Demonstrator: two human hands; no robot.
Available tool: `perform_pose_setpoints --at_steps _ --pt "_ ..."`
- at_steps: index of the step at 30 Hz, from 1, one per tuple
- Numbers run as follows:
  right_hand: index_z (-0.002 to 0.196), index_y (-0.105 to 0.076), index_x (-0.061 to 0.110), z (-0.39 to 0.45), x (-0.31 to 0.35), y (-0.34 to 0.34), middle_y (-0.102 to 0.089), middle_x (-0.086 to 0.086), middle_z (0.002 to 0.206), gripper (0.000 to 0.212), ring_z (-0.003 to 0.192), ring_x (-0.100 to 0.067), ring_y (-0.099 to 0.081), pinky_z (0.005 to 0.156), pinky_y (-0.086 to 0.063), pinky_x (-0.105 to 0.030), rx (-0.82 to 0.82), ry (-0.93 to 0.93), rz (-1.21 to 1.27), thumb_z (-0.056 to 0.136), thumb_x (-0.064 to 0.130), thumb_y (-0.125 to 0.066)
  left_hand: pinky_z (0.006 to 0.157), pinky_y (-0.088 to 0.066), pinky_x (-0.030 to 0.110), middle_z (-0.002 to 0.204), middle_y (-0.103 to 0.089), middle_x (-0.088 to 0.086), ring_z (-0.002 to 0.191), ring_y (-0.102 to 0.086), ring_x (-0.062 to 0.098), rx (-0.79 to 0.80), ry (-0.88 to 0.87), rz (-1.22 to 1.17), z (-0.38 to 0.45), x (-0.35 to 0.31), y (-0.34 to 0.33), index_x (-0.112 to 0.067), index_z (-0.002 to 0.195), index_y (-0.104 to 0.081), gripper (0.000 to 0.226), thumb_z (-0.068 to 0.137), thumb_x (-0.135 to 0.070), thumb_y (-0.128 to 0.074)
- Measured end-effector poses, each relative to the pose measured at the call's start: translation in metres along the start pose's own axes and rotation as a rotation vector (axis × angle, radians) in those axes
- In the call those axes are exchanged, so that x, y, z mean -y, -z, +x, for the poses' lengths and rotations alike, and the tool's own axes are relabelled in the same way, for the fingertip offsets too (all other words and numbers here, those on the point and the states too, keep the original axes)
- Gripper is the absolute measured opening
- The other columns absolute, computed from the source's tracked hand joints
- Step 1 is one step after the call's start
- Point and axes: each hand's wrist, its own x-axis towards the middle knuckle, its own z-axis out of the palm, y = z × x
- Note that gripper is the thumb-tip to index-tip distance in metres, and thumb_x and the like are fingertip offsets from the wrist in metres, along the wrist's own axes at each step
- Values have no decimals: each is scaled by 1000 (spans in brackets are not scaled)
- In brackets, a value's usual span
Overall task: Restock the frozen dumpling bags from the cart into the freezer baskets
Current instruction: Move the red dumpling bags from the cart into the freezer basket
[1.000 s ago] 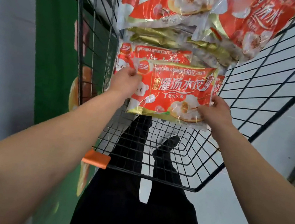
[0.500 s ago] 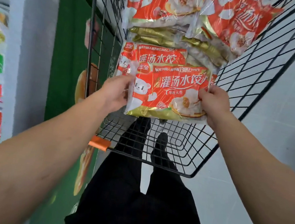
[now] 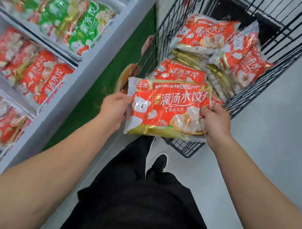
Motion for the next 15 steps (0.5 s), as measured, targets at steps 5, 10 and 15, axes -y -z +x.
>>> perform_pose_setpoints --at_steps 5,10,15 --pt "82 -69 8 -37 12 -30 -76 -10 93 14 99 -36 -70 90 -55 -59 147 15 54 84 20 -63 72 -62 45 85 -75 7 80 -73 27 -257 -145 -16 -43 13 71 -13 80 -73 12 90 -17 -68" --pt "85 -72 16 -78 39 -84 -78 -4 92 17 93 -27 -73 89 -58 -50 271 82 20 95 10 -60 70 -59 38 79 -74 7 79 -72 28 -406 -186 -143 -65 19 137 -16 70 -71 21 90 -13 -66" --pt "88 -69 13 -109 53 -145 -77 -8 92 10 86 -27 -74 82 -60 -50 357 143 -91 96 14 -62 76 -59 41 84 -74 10 82 -70 29 -487 -164 -280 -79 42 199 -15 71 -71 22 92 -10 -66"
